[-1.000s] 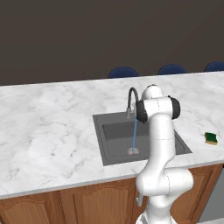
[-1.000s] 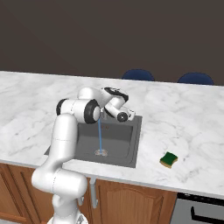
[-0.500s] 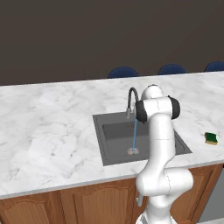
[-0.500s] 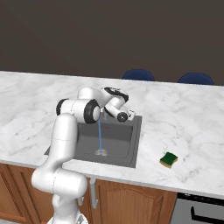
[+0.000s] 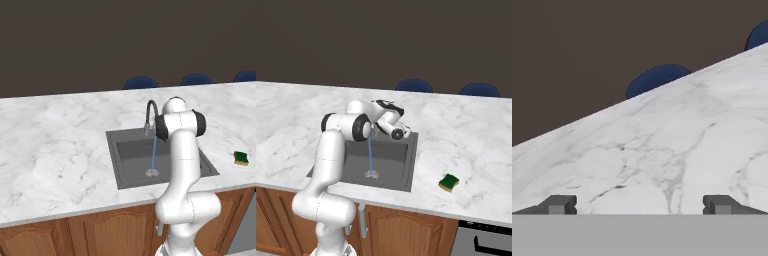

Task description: Soak the sponge with water for a few seconds and then drop it inside the sink.

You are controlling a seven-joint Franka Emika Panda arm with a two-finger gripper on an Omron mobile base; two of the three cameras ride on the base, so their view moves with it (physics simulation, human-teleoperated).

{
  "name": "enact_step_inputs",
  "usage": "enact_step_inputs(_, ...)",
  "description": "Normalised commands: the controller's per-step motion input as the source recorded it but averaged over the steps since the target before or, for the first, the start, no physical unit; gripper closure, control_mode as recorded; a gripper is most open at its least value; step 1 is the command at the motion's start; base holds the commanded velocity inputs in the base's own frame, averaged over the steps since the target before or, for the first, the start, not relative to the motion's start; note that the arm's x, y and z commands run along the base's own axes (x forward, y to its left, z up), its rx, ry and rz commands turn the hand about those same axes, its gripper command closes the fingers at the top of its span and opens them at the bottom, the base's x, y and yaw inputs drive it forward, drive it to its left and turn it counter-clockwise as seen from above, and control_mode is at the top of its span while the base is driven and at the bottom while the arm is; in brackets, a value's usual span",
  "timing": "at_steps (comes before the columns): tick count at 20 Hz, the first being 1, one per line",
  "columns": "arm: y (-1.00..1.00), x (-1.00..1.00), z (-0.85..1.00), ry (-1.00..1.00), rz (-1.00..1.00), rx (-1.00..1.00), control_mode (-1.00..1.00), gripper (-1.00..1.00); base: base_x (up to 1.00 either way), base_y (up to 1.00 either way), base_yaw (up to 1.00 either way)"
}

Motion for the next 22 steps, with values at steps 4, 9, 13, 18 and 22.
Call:
enact_step_inputs(4,-0.45,0.21,0.33,0.00,0.00,0.07,-1.00,-1.00,0.00,0.00,0.00)
enact_step_inputs(9,-0.40,0.20,0.53,0.00,0.00,0.06,-1.00,-1.00,0.00,0.00,0.00)
enact_step_inputs(13,-0.35,0.02,0.48,0.01,0.00,0.01,-1.00,-1.00,0.00,0.00,0.00)
enact_step_inputs(18,-0.25,-0.11,0.27,0.10,0.00,0.00,-1.00,-1.00,0.00,0.00,0.00)
enact_step_inputs(22,-0.12,-0.50,0.13,0.11,0.00,0.00,-1.00,-1.00,0.00,0.00,0.00)
